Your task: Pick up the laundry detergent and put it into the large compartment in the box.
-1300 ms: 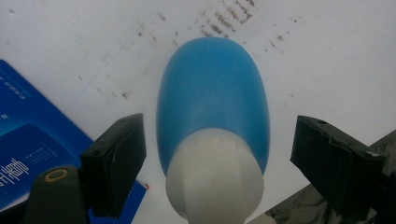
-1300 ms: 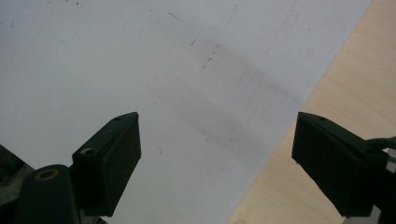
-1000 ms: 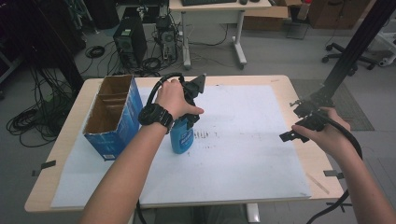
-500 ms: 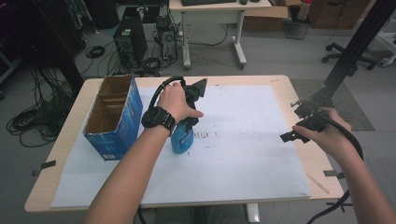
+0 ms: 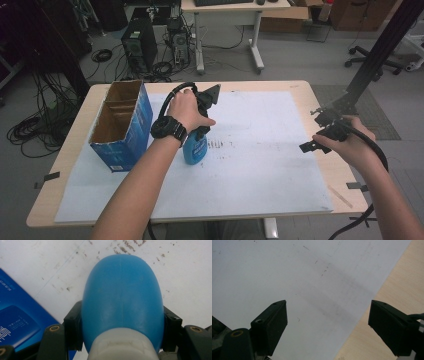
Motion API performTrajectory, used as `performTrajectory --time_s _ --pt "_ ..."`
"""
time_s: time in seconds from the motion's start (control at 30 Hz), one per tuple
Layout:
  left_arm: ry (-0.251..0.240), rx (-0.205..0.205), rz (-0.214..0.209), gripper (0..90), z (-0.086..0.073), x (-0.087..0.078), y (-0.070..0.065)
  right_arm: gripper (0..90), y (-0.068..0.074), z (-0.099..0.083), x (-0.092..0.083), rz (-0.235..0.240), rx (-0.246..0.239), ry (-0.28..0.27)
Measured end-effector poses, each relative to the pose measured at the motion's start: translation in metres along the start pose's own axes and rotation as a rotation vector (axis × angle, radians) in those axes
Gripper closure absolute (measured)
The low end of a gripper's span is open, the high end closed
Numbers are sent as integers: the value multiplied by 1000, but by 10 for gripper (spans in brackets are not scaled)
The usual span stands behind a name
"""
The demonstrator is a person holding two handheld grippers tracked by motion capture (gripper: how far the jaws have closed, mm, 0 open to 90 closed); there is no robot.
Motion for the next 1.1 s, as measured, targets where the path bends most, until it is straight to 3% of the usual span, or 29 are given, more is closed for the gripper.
performTrajectory --time_s 0.47,1.1 --pt "-8 -10 -15 377 1 -8 2 158 0 0 -3 -4 -1 -2" --pt "-41 -25 1 377 -5 -74 10 158 0 2 -13 -4 0 -14"
Point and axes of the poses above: each handheld gripper's, and its own axes: x roughly forward along the jaws, z roughly out of its top, y roughly to its left, the point moved 4 cm from there along x, roughly forward along the jaws, and after that the axes turned 4 degrees about -y, right-handed, at the moved point
